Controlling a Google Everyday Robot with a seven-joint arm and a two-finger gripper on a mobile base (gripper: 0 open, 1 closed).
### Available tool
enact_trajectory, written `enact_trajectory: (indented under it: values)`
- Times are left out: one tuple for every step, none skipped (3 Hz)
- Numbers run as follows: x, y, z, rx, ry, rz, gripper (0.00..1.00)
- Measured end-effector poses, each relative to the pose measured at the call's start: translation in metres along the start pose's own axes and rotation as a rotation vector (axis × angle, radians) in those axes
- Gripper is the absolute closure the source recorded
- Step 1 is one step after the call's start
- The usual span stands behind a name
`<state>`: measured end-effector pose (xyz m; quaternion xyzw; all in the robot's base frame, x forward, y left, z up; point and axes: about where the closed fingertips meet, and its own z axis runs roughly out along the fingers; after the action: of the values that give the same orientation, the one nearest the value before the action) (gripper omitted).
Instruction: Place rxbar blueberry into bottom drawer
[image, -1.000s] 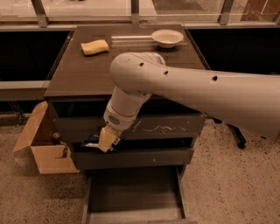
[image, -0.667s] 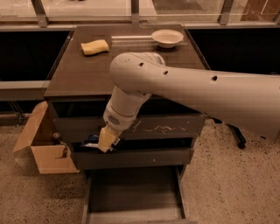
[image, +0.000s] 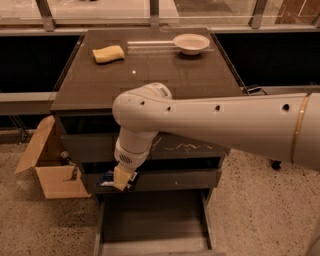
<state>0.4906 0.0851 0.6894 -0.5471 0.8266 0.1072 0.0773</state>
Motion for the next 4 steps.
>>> enact_trajectory:
  values:
    - [0.032, 0.002, 0.055, 0.012, 0.033, -0.012, 1.0]
    - [0.063, -0.002, 0.102, -0.012, 0.0, -0.034, 1.0]
    - [0.091, -0.008, 0.157, -0.095, -0.039, -0.052, 1.0]
    - [0.091, -0.008, 0.157, -0.095, -0.038, -0.052, 1.0]
